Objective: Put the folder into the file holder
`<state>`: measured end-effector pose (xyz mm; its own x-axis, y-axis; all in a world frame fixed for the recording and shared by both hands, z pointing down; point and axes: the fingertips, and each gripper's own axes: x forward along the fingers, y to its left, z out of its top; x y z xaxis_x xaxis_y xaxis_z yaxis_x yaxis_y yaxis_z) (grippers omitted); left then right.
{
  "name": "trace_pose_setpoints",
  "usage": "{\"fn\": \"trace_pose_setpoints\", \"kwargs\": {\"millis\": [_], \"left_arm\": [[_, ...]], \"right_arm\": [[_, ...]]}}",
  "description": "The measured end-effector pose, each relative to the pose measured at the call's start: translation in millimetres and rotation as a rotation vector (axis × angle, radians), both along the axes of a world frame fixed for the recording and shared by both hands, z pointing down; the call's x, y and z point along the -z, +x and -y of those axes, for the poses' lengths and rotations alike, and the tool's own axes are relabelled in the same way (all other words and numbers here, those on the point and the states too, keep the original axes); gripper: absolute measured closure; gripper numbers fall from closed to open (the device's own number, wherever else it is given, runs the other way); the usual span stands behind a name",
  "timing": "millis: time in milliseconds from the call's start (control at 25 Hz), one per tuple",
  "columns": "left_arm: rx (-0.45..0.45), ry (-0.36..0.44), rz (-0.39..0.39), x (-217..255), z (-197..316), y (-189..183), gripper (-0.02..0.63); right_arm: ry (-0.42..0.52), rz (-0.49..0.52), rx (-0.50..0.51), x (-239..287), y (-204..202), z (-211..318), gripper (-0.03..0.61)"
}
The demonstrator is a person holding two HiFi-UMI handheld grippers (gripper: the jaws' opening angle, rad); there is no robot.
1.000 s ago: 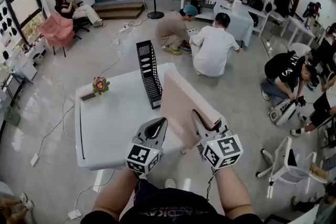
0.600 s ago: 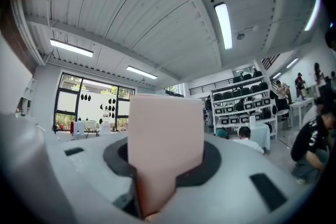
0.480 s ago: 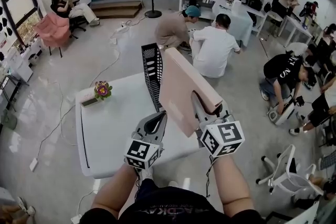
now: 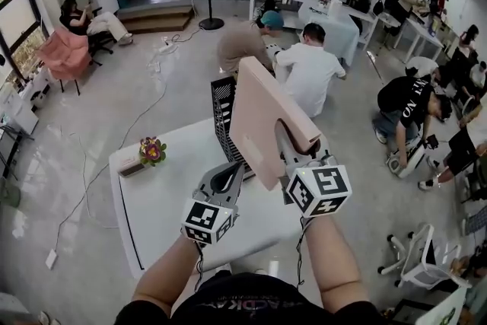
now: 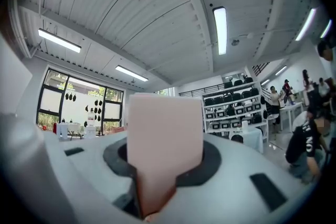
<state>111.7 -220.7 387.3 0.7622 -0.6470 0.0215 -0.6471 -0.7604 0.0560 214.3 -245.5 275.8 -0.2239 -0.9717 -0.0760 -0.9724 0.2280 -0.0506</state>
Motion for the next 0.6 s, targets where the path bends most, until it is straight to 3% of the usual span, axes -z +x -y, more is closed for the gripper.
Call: {"fn": "trace_pose_setpoints", "kwargs": {"millis": [600], "left_arm": [[-0.068, -0.081, -0.051, -25, 66, -23, 0.609]], "right_arm": [[-0.047, -0.023, -0.095, -17, -24, 74, 0.436]]}}
